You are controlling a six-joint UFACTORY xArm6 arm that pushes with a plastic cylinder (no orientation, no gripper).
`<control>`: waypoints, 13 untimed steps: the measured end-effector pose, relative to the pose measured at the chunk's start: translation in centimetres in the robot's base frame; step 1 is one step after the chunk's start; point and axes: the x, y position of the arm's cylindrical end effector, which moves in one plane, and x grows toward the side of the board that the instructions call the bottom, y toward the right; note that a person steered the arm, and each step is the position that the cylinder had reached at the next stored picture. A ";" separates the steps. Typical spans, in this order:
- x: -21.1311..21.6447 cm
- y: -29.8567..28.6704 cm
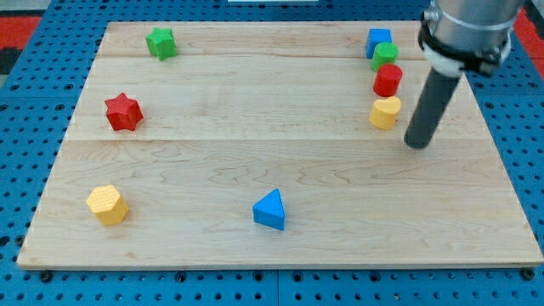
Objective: Push the triangle below the heart
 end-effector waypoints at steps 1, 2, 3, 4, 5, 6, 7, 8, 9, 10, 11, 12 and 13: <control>7.0 -3.9; 9.5 -13.3; 9.6 -22.1; 9.0 -23.3; 7.9 -29.0; 4.5 -28.4; 3.8 -23.6; 3.0 -30.7; 1.7 -32.5; 1.4 -24.9; 0.7 -20.2; -1.3 -21.6; -3.0 -20.6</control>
